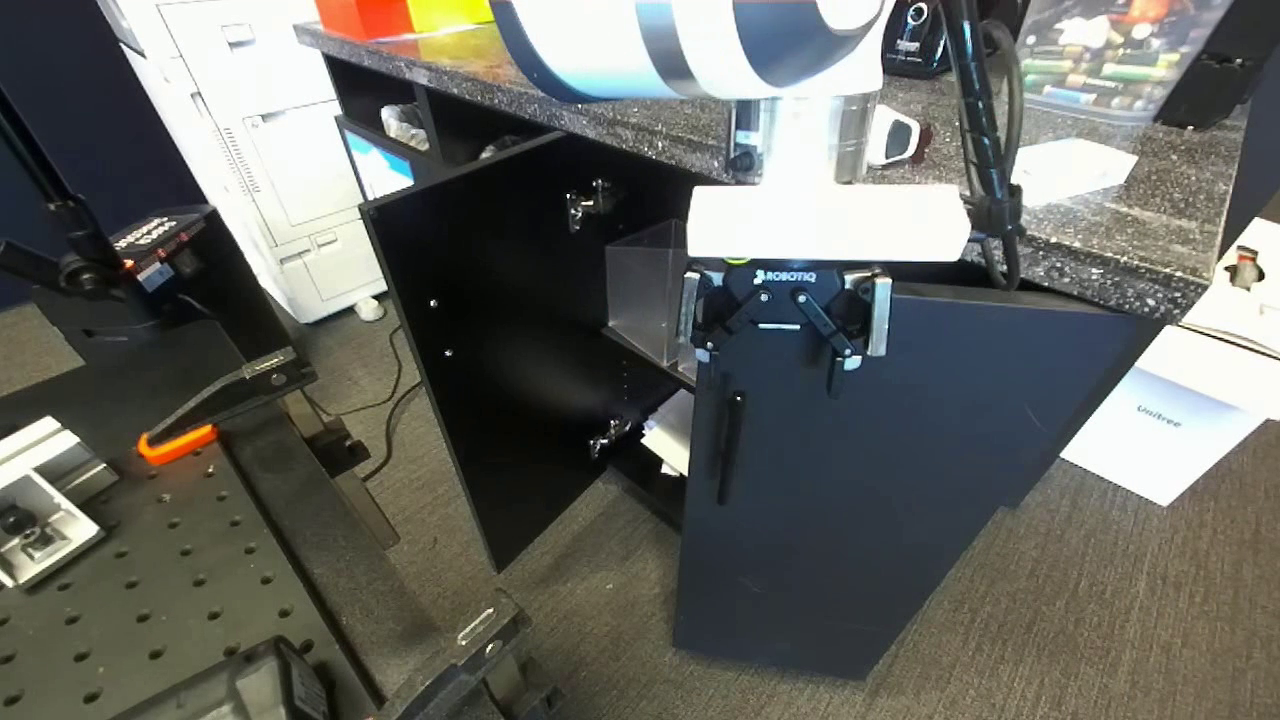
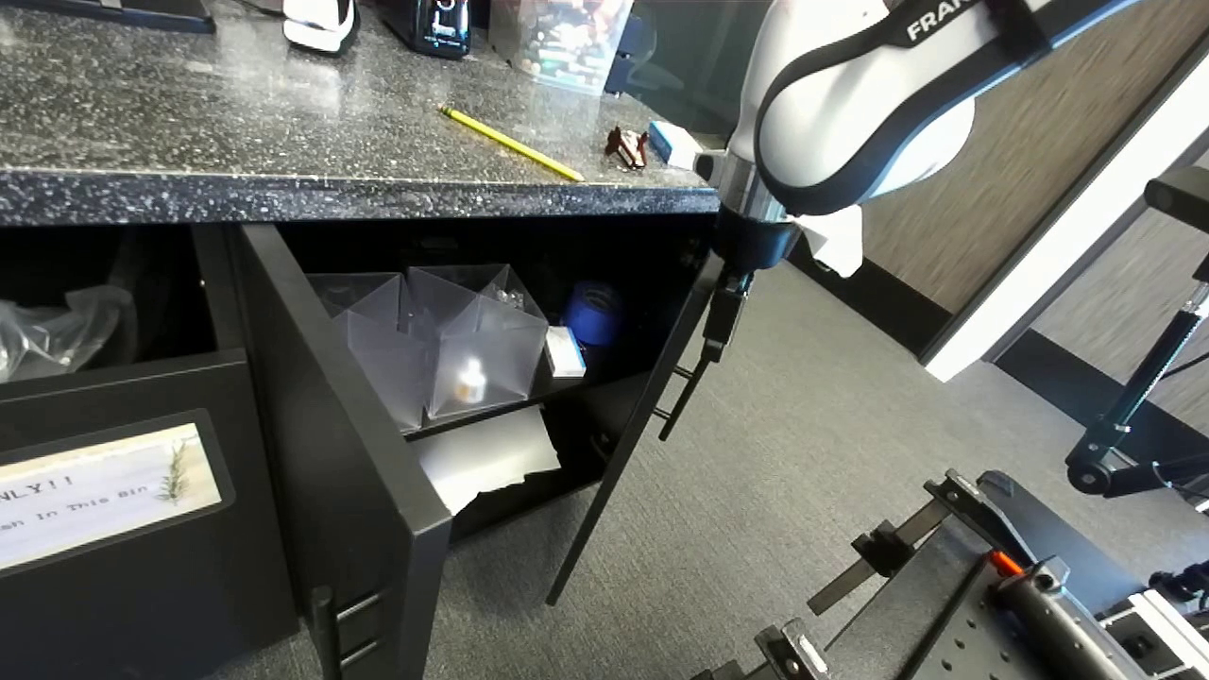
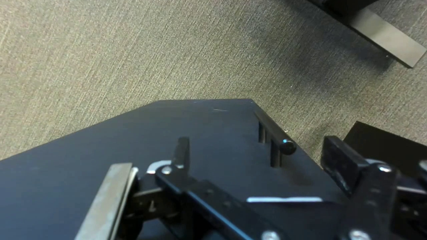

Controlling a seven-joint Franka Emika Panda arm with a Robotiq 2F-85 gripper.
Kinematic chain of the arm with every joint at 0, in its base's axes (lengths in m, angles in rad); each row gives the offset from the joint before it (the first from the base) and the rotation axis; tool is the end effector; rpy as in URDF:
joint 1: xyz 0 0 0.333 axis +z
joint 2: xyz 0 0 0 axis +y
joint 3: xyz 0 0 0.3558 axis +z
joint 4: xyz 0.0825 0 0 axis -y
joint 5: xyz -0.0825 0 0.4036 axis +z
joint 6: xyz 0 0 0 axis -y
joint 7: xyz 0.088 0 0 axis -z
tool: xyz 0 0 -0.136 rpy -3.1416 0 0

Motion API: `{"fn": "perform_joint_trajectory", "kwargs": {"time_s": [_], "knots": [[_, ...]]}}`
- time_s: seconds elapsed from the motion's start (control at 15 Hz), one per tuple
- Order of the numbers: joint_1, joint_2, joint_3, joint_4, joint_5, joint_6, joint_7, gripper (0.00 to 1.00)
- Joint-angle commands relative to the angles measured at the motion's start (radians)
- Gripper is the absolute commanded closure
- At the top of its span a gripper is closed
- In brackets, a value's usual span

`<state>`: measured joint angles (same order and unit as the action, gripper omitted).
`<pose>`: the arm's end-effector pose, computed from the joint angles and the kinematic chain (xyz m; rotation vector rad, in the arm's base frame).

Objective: Close the right door of the cabinet

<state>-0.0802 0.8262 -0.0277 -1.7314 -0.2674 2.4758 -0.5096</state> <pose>0.6817 -0.0768 0.0800 2.8457 0.9233 -0.1984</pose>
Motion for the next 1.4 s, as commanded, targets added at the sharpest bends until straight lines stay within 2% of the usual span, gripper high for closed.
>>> {"fn": "perform_joint_trajectory", "kwargs": {"time_s": [0.0,0.2,0.6,0.87,1.13,1.33], "knots": [[-0.021,0.037,0.033,0.07,0.022,0.029,0.037,0.0],[-0.016,0.048,0.027,0.079,0.034,0.08,0.107,0.0],[0.016,0.108,-0.007,0.08,0.073,0.266,0.312,0.0],[0.033,0.144,-0.006,0.084,0.148,0.405,0.441,0.0],[0.132,0.176,-0.103,0.08,0.178,0.608,0.585,0.0],[0.21,0.175,-0.179,0.043,0.209,0.66,0.646,0.0]]}}
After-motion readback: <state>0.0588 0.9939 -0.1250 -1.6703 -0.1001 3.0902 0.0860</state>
